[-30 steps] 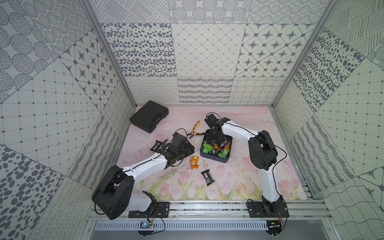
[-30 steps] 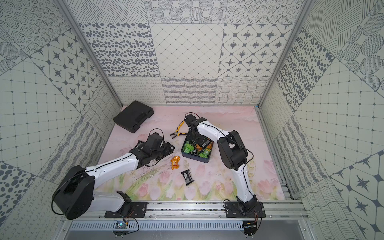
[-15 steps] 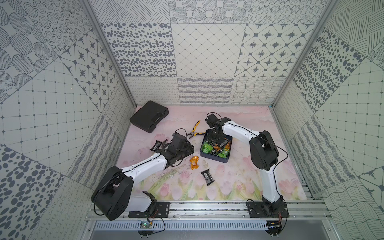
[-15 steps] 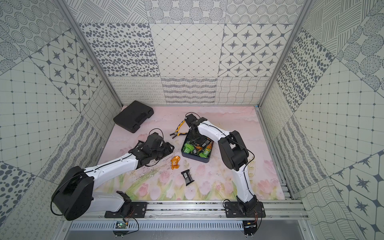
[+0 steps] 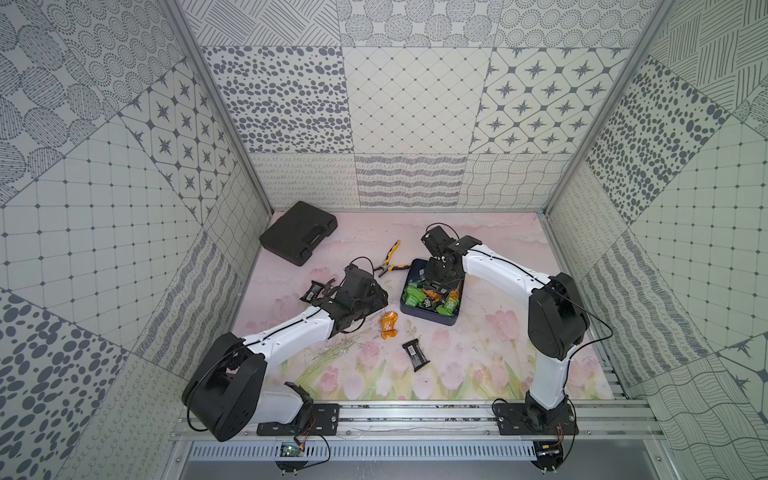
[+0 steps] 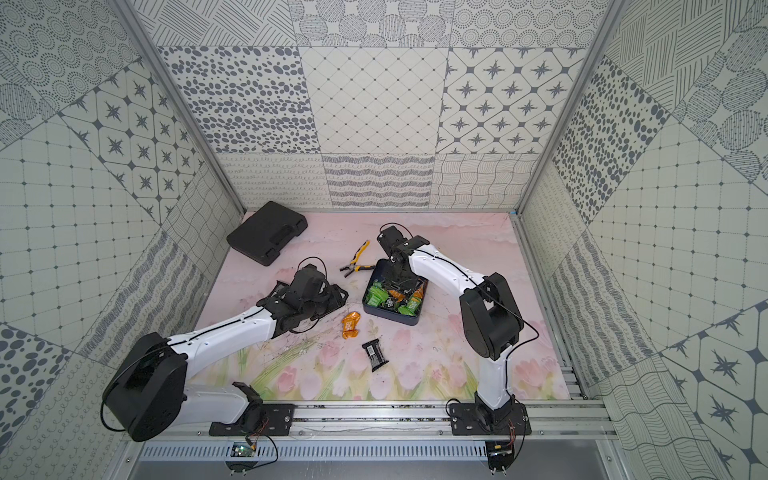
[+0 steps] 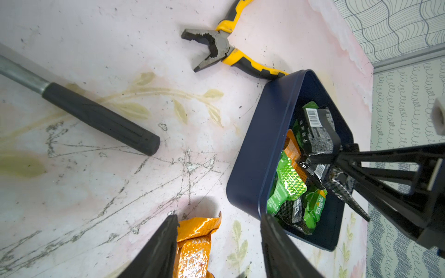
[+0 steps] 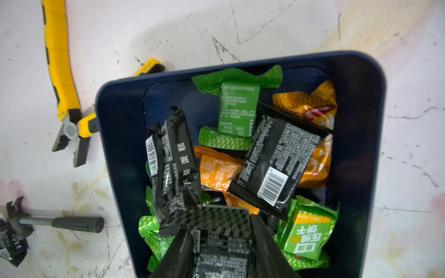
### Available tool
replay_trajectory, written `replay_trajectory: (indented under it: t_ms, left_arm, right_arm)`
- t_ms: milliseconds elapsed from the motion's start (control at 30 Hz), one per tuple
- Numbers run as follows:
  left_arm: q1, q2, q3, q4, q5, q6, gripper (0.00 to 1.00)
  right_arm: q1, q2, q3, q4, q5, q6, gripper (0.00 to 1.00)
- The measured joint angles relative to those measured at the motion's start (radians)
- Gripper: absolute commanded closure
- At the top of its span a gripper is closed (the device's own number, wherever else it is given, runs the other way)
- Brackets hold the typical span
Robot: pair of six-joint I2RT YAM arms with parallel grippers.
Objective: Take the cookies out of the storage box
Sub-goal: Pick up the cookie from the storage box, then place the cookie in the storage box.
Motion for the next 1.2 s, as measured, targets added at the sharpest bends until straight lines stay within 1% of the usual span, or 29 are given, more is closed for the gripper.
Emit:
replay_trajectory:
  t_ms: [300,400,567,833,967,1133,1200]
  left_arm:
    - [0.000,0.004,0.029,0.000,0.014,0.044,0.41]
    - [0.000,0.006,0.032,0.000,0.021,0.052,0.41]
    - [0.000,0.008,0.032,0.000,0.023,0.066,0.41]
    - [0.000,0.008,0.032,0.000,0.026,0.074,0.41]
    - [0.000,0.008,0.032,0.000,0.029,0.076,0.41]
    - [0.000,0.011,0.032,0.001,0.030,0.077,0.41]
    - [0.000,0.015,0.032,0.001,0.031,0.077,0.42]
  right_arm:
    - [-0.013,-0.002,-0.076,0.001,0.009,-0.049,0.63]
    - [-0.016,0.001,-0.077,0.002,0.012,-0.061,0.60]
    - [-0.017,0.018,-0.077,0.003,0.017,-0.080,0.51]
    - [-0.018,0.029,-0.077,0.004,0.018,-0.091,0.48]
    - [-0.018,0.027,-0.080,0.005,0.014,-0.101,0.43]
    - [-0.020,-0.014,-0.088,0.005,0.027,-0.115,0.33]
    - [-0.023,-0.041,-0.091,0.007,0.035,-0.109,0.33]
